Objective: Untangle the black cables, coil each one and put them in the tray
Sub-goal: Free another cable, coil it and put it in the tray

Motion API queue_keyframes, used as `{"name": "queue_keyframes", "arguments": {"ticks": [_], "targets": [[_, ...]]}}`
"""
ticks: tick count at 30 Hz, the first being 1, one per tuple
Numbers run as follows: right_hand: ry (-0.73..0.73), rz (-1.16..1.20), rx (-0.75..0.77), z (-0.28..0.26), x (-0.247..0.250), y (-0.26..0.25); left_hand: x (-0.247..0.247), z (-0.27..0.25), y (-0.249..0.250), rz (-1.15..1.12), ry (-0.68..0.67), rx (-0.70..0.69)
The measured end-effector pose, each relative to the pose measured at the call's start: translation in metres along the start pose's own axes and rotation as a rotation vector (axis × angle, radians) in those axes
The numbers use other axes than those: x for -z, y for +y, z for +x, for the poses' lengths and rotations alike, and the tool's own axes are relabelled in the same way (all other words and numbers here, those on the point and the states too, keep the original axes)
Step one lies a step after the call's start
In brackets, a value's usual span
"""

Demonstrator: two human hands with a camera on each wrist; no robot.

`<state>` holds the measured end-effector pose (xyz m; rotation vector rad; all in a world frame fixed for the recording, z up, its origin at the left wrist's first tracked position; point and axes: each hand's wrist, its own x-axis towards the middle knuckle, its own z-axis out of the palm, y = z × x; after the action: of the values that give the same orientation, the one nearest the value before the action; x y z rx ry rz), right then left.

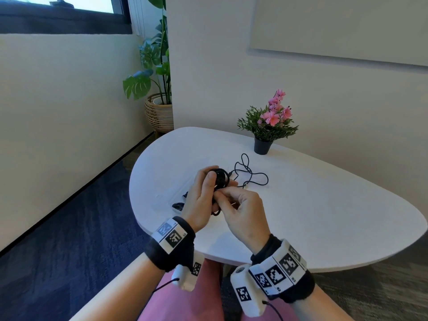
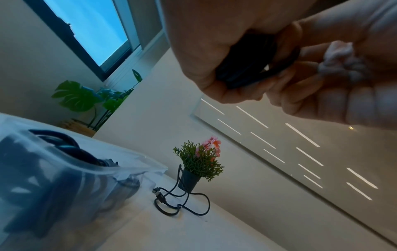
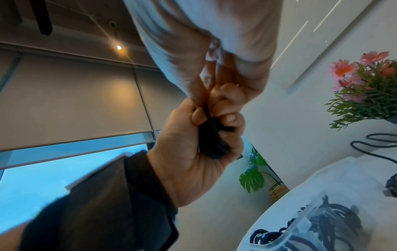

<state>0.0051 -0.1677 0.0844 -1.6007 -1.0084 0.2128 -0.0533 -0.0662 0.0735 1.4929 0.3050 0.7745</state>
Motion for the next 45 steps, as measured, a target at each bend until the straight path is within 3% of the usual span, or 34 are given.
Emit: {"name": "queue_keyframes", "arguments": {"ticks": [4,6,14,19,23,26,28,32,36,39,42,45], "targets": [[-0.193,0.022,0.021,0.003,0.013,0.000,0.010,0.006,-0.001,-0.029,0.049,0.037],[-0.211,0.046,0.017,0.005,0.018,0.002,0.012,0.005,-0.003,-0.055,0.071,0.085],[0.003,-0.038,0.063,-0.003,-0.003,0.010,0.001,0.000,-0.012,-0.161,0.088,0.133],[0.093,0.198,-0.113,0.007,0.003,0.012,-0.004,-0.005,-0.011,-0.183,-0.044,0.097],[0.055,0.199,-0.080,0.012,0.012,0.008,0.000,-0.002,-0.021,-0.134,0.005,0.070],[0.121,0.292,-0.119,0.025,0.032,0.011,0.004,-0.007,-0.021,-0.122,-0.088,0.011],[0.023,0.300,-0.204,0.033,0.046,0.012,0.007,-0.012,-0.023,-0.067,-0.200,-0.065],[-0.376,0.120,-0.199,0.036,0.058,0.016,0.008,-0.015,-0.022,0.198,-0.393,-0.226],[-0.540,0.132,-0.194,0.037,0.065,0.025,0.007,-0.016,-0.017,0.272,-0.504,-0.278],[-0.505,0.185,-0.209,0.036,0.067,0.028,0.010,-0.014,-0.019,0.233,-0.491,-0.226],[-0.368,0.239,-0.235,0.037,0.064,0.031,0.007,-0.016,-0.019,0.223,-0.511,-0.192],[-0.266,0.296,-0.283,0.042,0.063,0.033,-0.002,-0.024,-0.019,0.175,-0.555,-0.057]]}}
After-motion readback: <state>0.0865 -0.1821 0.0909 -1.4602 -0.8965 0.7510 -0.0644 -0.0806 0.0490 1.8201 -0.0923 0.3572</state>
